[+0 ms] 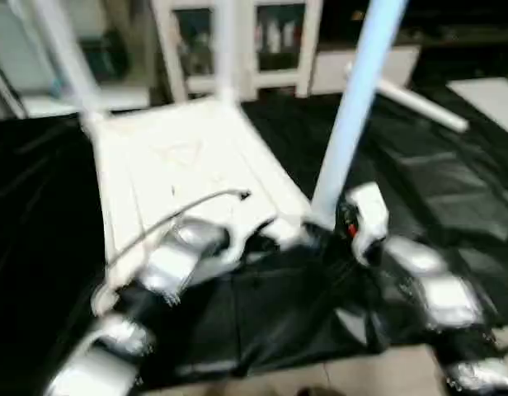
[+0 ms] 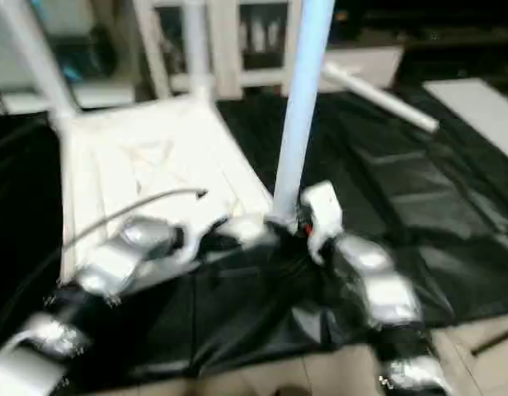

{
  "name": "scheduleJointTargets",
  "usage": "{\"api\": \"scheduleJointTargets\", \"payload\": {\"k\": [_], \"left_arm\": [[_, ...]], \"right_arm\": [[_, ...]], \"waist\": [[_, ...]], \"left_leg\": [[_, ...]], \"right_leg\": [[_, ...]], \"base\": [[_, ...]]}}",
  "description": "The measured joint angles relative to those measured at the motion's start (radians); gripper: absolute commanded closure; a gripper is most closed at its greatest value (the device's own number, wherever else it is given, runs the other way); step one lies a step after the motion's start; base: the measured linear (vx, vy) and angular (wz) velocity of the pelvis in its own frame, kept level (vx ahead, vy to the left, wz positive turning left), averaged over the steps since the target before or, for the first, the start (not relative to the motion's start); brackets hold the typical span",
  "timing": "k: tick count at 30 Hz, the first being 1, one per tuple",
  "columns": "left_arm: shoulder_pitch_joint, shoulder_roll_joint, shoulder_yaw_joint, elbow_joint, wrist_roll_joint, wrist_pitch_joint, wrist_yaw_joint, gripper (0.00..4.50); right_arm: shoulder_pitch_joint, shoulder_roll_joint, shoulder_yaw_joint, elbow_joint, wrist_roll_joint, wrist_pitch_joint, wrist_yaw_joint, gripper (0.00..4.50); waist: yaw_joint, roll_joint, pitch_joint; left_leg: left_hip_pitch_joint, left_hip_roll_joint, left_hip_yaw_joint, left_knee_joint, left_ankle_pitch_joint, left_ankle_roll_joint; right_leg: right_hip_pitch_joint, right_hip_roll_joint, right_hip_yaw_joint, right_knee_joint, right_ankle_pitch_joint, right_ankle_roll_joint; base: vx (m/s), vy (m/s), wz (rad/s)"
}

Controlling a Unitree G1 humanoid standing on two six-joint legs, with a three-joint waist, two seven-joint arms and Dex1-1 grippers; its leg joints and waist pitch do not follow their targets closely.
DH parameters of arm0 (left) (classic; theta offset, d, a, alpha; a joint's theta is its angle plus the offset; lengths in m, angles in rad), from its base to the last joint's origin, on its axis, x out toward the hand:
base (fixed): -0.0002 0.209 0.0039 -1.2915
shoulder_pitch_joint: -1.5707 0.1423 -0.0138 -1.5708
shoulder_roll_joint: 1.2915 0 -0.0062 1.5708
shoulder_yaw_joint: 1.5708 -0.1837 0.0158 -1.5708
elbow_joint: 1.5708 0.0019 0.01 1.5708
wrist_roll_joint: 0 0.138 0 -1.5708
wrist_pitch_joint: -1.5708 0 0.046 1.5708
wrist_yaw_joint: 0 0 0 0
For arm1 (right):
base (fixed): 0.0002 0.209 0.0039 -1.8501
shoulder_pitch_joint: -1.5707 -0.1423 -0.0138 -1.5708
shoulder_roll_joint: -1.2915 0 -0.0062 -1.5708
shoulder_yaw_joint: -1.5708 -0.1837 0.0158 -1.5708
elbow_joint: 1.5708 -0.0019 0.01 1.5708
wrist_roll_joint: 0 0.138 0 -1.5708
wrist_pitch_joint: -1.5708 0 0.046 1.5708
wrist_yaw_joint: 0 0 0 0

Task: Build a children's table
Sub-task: Rotate leg to tighten

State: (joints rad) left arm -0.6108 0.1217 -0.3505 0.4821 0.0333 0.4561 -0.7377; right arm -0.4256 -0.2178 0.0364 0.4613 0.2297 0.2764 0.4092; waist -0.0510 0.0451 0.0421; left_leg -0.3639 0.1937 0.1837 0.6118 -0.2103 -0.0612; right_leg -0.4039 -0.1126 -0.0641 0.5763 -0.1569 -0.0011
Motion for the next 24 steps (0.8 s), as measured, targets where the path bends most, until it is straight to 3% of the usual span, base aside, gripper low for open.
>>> {"api": "scheduleJointTargets", "payload": {"k": [6,10,11,12,16,19,22,24], "left_arm": [[-0.079,-0.104,0.028,0.138,0.044,-0.014,0.199,4.50],[-0.084,-0.091,0.032,0.147,0.050,-0.024,0.210,4.50],[-0.084,-0.087,0.031,0.147,0.050,-0.028,0.205,4.50],[-0.084,-0.085,0.031,0.145,0.050,-0.029,0.201,4.50],[-0.077,-0.064,0.024,0.123,0.048,-0.031,0.162,4.50],[-0.055,-0.027,0.010,0.077,0.048,-0.038,0.111,4.50],[-0.021,0.037,-0.013,-0.001,0.039,-0.036,0.024,4.50],[0.012,0.103,-0.037,-0.068,0.027,-0.037,-0.063,4.50]], "right_arm": [[-0.165,0.150,-0.071,0.228,-0.047,-0.065,-0.320,1.76],[-0.192,0.171,-0.076,0.280,-0.048,-0.106,-0.334,1.76],[-0.191,0.170,-0.077,0.285,-0.048,-0.115,-0.320,1.20],[-0.191,0.169,-0.079,0.285,-0.048,-0.117,-0.308,1.20],[-0.154,0.152,-0.080,0.246,-0.040,-0.134,-0.225,0.79],[-0.098,0.111,-0.049,0.162,-0.040,-0.125,-0.158,0.62],[-0.032,0.035,-0.007,0.022,-0.021,-0.047,-0.028,0.37],[0.023,-0.076,0.033,-0.101,0.011,0.033,0.124,0.16]], "waist": [[-0.029,0.000,0.000],[-0.032,-0.002,0.000],[-0.033,-0.002,0.001],[-0.033,-0.002,0.001],[-0.030,-0.002,0.001],[-0.023,-0.002,0.001],[-0.009,-0.002,0.001],[0.008,-0.001,0.001]], "left_leg": [[-0.004,-0.004,-0.011,0.001,0.000,0.000],[-0.005,-0.004,-0.014,0.000,0.000,0.000],[-0.006,-0.003,-0.014,0.000,0.000,0.000],[-0.006,-0.003,-0.014,0.000,0.000,0.000],[-0.006,-0.003,-0.014,0.000,0.000,0.000],[-0.006,-0.003,-0.014,-0.002,0.000,0.000],[-0.006,-0.003,-0.013,-0.006,0.000,0.001],[-0.005,-0.003,-0.013,-0.009,0.003,0.005]], "right_leg": [[-0.001,0.000,-0.004,-0.001,0.000,0.000],[0.000,0.001,-0.007,-0.001,0.000,0.000],[-0.001,0.001,-0.007,-0.001,0.000,0.000],[-0.001,0.001,-0.007,-0.001,0.000,0.000],[-0.001,0.001,-0.006,0.000,0.007,-0.006],[-0.002,0.001,-0.007,0.000,0.008,-0.008],[-0.003,0.001,-0.007,0.000,0.007,-0.006],[-0.003,0.001,-0.007,0.000,0.005,-0.004]], "base": [[0.000,0.000,0.00],[0.000,0.000,0.00],[0.000,0.000,0.00],[0.000,0.000,0.00],[0.000,0.000,0.00],[0.000,0.000,0.00],[0.000,0.000,0.00],[0.000,0.000,0.00]]}}
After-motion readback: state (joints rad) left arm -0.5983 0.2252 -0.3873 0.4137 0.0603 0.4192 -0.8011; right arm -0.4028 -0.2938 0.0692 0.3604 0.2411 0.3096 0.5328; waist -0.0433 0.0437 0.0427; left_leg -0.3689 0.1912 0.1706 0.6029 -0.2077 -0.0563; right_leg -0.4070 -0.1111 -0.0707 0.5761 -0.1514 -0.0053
